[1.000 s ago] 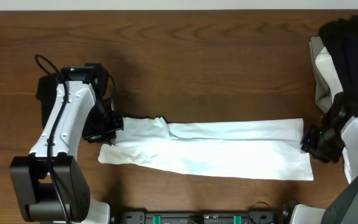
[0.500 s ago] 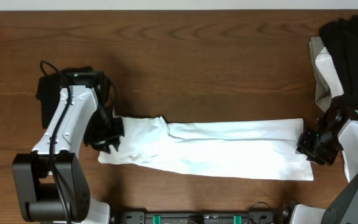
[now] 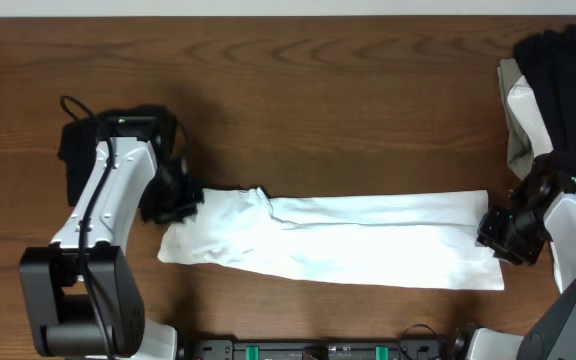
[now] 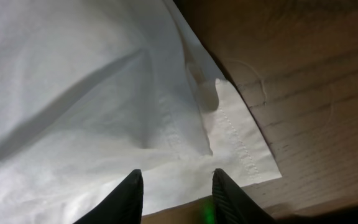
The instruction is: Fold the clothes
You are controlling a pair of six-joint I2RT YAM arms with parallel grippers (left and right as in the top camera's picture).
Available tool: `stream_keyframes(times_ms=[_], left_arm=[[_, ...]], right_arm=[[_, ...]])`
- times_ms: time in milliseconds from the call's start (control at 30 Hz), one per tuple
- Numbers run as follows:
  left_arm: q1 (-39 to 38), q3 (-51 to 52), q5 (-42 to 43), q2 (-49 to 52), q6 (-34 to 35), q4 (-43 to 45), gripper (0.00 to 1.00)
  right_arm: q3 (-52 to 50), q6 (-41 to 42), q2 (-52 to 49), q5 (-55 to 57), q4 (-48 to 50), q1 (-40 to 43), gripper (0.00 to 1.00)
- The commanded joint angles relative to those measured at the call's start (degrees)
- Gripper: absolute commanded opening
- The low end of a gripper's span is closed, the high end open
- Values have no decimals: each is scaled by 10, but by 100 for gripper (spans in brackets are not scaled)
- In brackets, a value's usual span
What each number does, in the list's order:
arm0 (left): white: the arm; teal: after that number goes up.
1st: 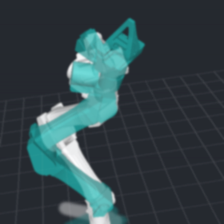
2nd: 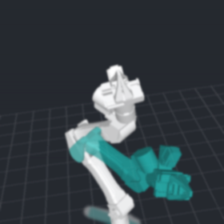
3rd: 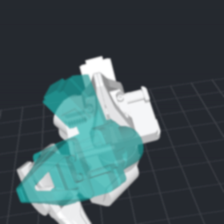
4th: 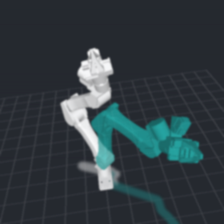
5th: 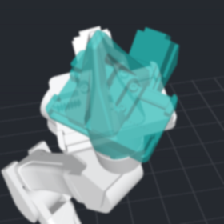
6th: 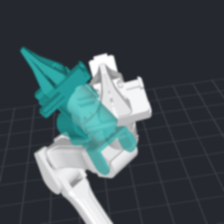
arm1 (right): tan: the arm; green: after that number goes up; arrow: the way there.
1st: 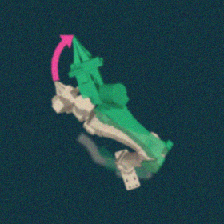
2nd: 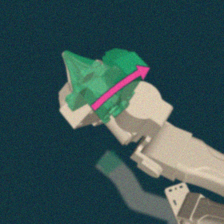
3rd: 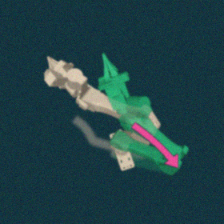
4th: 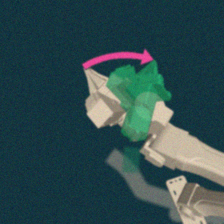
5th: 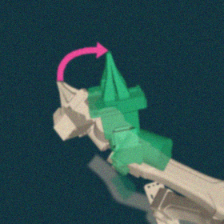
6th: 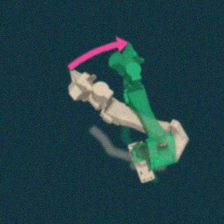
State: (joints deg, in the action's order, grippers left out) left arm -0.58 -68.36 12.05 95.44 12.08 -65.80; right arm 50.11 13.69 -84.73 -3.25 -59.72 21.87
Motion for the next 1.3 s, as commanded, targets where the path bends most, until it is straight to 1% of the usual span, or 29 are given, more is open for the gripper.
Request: stream_keyframes(times_ms=[0,33,100,233,433,500,533,567,667,733,767,833,900,967,1033,1133,1267], left_arm=[[-8,-16,86,-8,-24,45,8],[-12,-15,97,-8,-24,63,6],[-25,-9,99,-8,-24,88,6],[-48,10,98,-3,-24,103,6],[-81,73,98,7,-23,167,6],[-86,99,98,11,-23,186,6],[-87,108,98,12,-23,191,6],[-87,121,98,14,-23,198,6],[-87,158,92,22,-23,227,7],[-87,175,83,28,-20,244,7],[-87,182,78,31,-15,250,7],[-87,189,78,36,-15,252,7],[-87,191,78,37,-15,251,7],[-87,191,78,37,-15,250,7],[-87,191,78,37,-15,250,7],[-87,191,78,37,-15,252,10],[-87,191,79,37,-15,252,11]], right_arm=[[-3,10,7,-4,2,2,35],[-3,10,7,-4,2,2,35],[-3,10,7,-4,2,2,35],[-3,10,7,-4,2,2,35],[-3,10,7,-4,3,2,35],[-3,11,7,-1,2,2,38],[-3,11,7,2,2,2,41],[-3,11,7,3,2,2,47],[-3,11,7,3,5,3,58],[-3,11,7,3,8,3,61],[-3,11,7,3,9,3,64],[-3,11,7,4,12,3,71],[-3,11,7,4,15,3,74],[-3,11,7,4,20,3,79],[-3,11,7,4,24,3,81],[-3,11,7,4,32,3,81],[-7,8,7,4,48,3,81]])
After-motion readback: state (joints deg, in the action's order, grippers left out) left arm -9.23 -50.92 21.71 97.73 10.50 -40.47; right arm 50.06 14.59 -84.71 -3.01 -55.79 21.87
